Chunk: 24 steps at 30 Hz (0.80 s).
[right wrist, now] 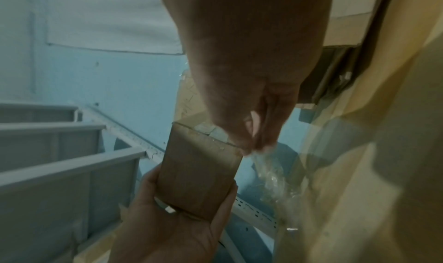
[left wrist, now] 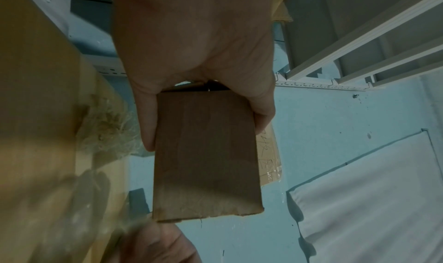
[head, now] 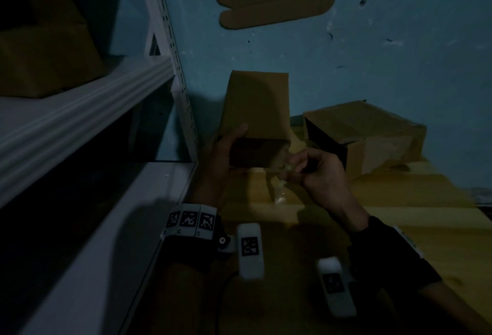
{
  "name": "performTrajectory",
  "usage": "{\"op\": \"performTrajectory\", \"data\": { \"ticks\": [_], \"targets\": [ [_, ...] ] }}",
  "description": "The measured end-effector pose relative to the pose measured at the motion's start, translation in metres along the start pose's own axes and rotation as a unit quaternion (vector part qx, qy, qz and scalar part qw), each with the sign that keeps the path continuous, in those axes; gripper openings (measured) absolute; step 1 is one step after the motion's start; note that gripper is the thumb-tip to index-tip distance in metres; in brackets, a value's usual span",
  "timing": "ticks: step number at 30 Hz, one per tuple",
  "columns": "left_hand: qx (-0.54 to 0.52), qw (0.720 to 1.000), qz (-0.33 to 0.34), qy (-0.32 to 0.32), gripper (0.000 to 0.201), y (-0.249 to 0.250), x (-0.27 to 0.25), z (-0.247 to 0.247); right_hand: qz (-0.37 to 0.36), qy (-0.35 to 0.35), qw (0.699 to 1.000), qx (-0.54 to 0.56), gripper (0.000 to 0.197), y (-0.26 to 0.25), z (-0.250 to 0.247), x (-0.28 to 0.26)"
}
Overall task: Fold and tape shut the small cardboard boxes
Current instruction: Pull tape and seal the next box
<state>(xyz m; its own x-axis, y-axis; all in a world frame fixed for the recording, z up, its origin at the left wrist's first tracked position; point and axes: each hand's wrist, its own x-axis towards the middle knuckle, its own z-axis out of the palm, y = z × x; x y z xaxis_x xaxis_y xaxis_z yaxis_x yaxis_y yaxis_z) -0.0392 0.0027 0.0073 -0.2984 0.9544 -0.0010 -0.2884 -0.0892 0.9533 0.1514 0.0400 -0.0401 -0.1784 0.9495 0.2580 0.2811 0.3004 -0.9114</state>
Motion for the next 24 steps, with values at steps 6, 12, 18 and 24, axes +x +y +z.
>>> {"op": "performTrajectory", "data": {
  "ticks": [6, 12, 18, 24],
  "targets": [
    [-0.014, 1.0, 0.003, 0.013, 0.061, 0.002, -0.001, 0.001, 0.019, -0.032, 0.998, 0.045, 0.019, -0.007, 0.001, -0.003],
    [-0.038, 0.999, -0.006, 0.01, 0.066, 0.004, -0.002, 0.001, 0.035, -0.037, 0.998, -0.038, 0.019, -0.001, 0.0, -0.002],
    [-0.033, 0.999, -0.011, 0.016, 0.047, 0.004, -0.003, -0.001, 0.068, -0.02, 0.998, 0.001, 0.027, -0.013, 0.001, -0.008],
    [-0.007, 0.999, -0.033, 0.005, 0.029, 0.003, -0.004, 0.006, -0.051, -0.042, 0.997, 0.041, 0.082, -0.026, -0.005, -0.013]
  ]
}}
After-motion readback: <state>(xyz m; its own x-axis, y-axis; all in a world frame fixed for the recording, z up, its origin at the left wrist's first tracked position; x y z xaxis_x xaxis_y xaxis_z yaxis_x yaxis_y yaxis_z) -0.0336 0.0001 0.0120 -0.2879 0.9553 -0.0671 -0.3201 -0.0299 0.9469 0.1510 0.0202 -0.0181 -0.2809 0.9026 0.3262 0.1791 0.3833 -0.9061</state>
